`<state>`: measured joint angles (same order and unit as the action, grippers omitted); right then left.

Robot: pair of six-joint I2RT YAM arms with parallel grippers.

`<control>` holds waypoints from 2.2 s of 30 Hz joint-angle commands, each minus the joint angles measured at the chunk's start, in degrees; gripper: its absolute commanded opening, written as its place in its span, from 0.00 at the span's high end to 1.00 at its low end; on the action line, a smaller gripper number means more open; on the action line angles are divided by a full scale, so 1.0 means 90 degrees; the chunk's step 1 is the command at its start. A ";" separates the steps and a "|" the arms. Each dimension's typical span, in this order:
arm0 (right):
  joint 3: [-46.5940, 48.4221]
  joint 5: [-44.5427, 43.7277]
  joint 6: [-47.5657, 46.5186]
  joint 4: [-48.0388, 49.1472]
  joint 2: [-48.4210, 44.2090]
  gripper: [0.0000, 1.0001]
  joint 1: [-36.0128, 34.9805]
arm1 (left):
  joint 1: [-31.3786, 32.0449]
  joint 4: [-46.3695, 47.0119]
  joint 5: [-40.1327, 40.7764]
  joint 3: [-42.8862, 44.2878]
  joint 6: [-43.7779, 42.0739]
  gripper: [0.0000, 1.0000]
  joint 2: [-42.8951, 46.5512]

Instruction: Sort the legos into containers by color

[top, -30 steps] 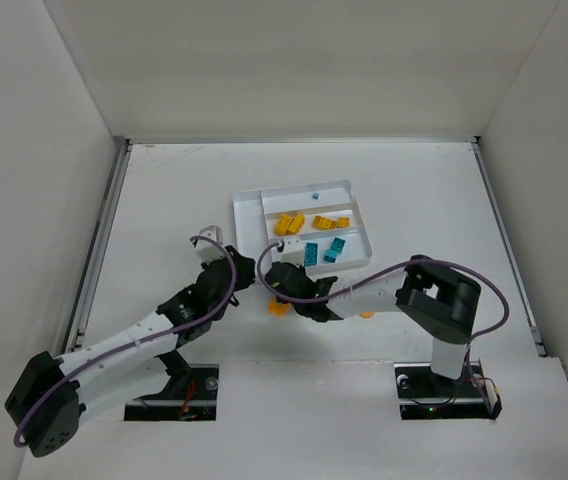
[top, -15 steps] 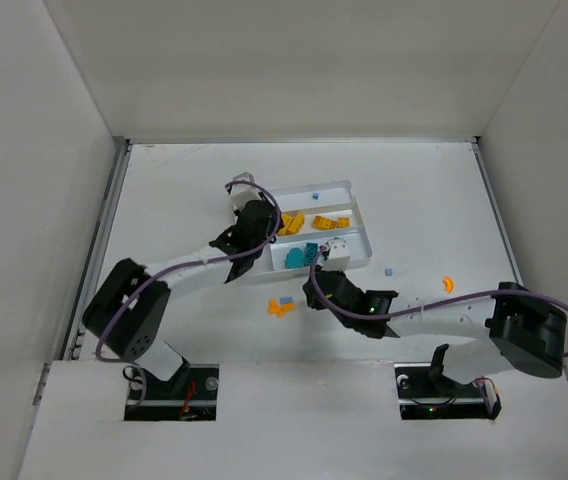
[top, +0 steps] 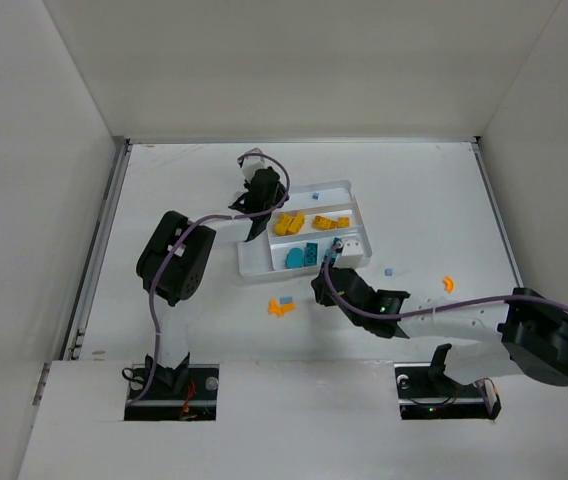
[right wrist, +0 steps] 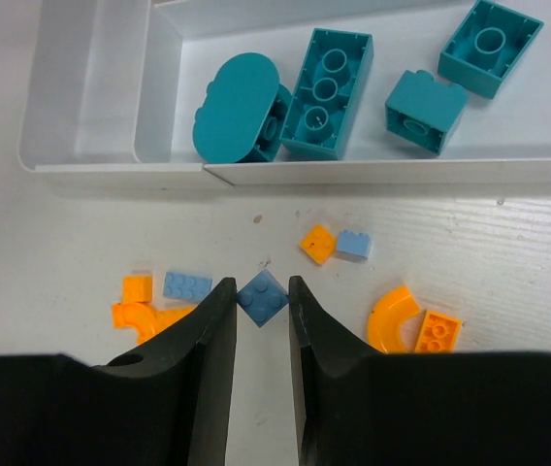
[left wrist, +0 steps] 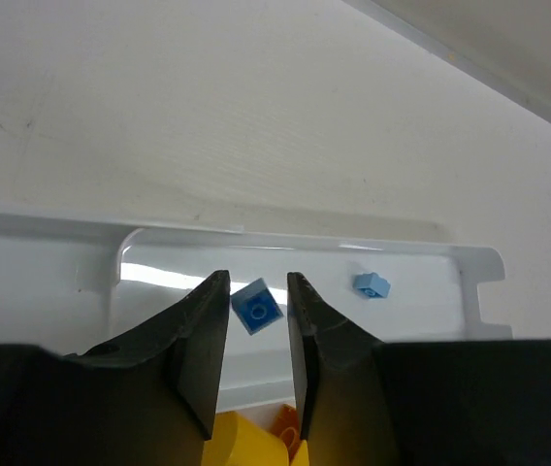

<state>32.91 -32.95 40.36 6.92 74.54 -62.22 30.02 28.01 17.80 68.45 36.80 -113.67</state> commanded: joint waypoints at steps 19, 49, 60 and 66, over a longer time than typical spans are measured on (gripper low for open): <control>0.3178 0.1687 -0.1027 0.1214 0.2907 0.77 0.2825 | 0.0984 0.0365 0.0580 -0.2925 0.0335 0.66 0.3282; 0.4237 0.1796 -0.1604 0.0919 0.3536 0.44 0.3207 | 0.3289 -0.0777 0.1185 -0.4216 -0.0036 0.66 0.3499; 0.2770 0.1659 -0.1418 0.1546 0.2518 0.44 0.2611 | 0.3973 -0.1052 0.1635 -0.4450 0.0238 0.63 0.3382; 0.2692 0.1679 -0.1320 0.1575 0.2538 0.44 0.2563 | 0.4403 -0.1130 0.2152 -0.4675 0.0345 0.62 0.3596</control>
<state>57.36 -16.95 27.46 17.28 98.48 -38.89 68.20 18.96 33.04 27.83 38.74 -82.78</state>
